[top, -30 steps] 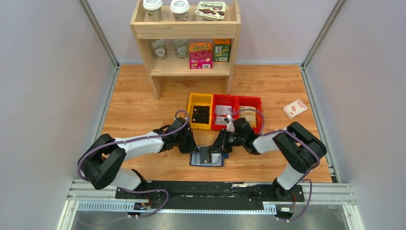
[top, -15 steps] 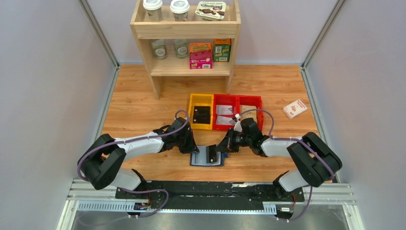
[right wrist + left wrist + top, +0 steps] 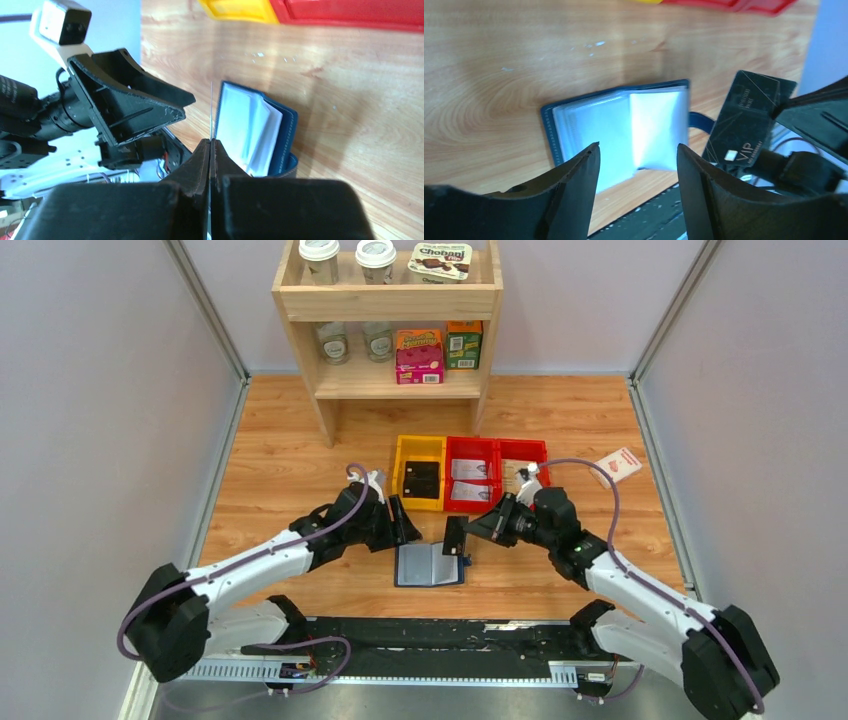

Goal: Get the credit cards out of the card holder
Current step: Remove the credit card from the card holder, then place the credit card in the storage box.

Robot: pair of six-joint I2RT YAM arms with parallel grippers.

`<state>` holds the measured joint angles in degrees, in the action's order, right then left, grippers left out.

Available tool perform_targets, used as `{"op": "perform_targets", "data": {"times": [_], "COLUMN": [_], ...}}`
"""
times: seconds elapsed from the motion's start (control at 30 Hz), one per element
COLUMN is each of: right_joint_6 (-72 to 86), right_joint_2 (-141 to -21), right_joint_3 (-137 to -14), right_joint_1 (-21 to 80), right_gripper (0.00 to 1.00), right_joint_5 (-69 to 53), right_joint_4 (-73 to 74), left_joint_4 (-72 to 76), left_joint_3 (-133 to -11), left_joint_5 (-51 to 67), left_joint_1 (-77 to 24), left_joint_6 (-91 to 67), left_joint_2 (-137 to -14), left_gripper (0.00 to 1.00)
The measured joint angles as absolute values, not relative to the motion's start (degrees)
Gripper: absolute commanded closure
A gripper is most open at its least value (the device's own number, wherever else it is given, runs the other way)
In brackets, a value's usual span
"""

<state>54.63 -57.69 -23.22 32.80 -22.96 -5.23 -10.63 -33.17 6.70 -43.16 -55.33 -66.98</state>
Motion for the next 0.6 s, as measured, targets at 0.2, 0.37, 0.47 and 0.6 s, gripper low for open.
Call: {"op": "perform_targets", "data": {"times": [0.2,0.37,0.47,0.6], "right_joint_6": [59.81,64.75,66.83,68.99], "right_joint_2": [-47.18,-40.77,-38.37,-36.62], "right_joint_3": [-20.95,-18.0,-16.97,-16.32], "right_joint_1": [32.8,32.8,32.84,33.47], "right_gripper": [1.0,1.0,1.0,1.0], "right_joint_5": [-16.53,-10.46,-7.79,-5.17], "right_joint_4": [-6.83,-9.19,-10.68,-12.75], "left_joint_4": [-2.68,9.78,15.16,22.68], "left_joint_3": [-31.03,-24.47,-22.57,-22.55], "left_joint_5": [6.42,5.48,4.03,2.81], "left_joint_1": [-43.16,-44.16,-45.8,-47.48], "left_joint_6": [-59.05,-64.75,-67.33,-69.58], "left_joint_2": [-57.19,-52.88,-52.8,-54.43], "left_gripper": [0.29,0.28,0.28,0.29]}}
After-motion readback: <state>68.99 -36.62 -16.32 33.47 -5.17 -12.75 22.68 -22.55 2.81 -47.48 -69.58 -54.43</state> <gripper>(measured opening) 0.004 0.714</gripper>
